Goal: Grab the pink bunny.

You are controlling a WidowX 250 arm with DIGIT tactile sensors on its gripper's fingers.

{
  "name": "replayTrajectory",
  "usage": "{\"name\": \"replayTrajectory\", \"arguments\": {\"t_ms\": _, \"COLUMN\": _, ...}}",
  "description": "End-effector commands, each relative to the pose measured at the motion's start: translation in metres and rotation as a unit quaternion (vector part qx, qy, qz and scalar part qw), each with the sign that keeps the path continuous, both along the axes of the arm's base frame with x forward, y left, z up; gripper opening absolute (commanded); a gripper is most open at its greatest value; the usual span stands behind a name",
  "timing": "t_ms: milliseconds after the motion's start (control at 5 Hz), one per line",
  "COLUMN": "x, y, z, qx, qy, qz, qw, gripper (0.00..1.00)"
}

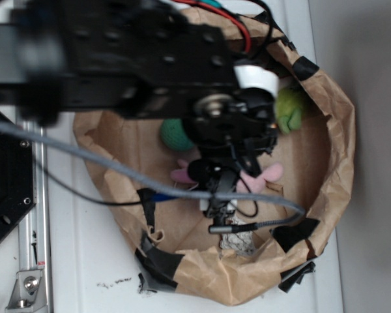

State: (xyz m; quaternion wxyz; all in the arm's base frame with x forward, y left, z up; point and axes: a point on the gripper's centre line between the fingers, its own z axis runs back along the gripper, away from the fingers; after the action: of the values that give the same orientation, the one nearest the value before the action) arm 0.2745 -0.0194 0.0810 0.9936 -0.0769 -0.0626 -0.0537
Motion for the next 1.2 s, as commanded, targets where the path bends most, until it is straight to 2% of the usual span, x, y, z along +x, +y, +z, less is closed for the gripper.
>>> {"name": "replayTrajectory", "arguments": {"t_ms": 0, "x": 0.009, "y": -0.033, "z": -0.032, "qx": -0.012, "qy": -0.016, "qz": -0.128, "qw": 0.992, "gripper": 1.00}}
{"name": "replayTrajectory", "arguments": {"t_ms": 200, "x": 0.008, "y": -0.056, "z": -0.053, "qx": -0.011, "qy": -0.018, "qz": -0.174, "qw": 0.985, "gripper": 1.00}}
{"name": "replayTrajectory", "arguments": {"t_ms": 400, "x": 0.017, "y": -0.046, "z": -0.043, "qx": 0.043, "qy": -0.047, "qz": -0.151, "qw": 0.987, "gripper": 0.00}}
{"name": "replayTrajectory", "arguments": {"t_ms": 600, "x": 0.010, "y": -0.033, "z": -0.003, "qx": 0.068, "qy": -0.063, "qz": -0.123, "qw": 0.988, "gripper": 0.00}}
{"name": "replayTrajectory", "arguments": {"t_ms": 800, "x": 0.013, "y": -0.038, "z": 0.047, "qx": 0.053, "qy": -0.051, "qz": -0.124, "qw": 0.990, "gripper": 0.00}}
{"name": "replayTrajectory", "arguments": {"t_ms": 1000, "x": -0.008, "y": -0.025, "z": 0.094, "qx": 0.036, "qy": -0.066, "qz": 0.002, "qw": 0.997, "gripper": 0.00}}
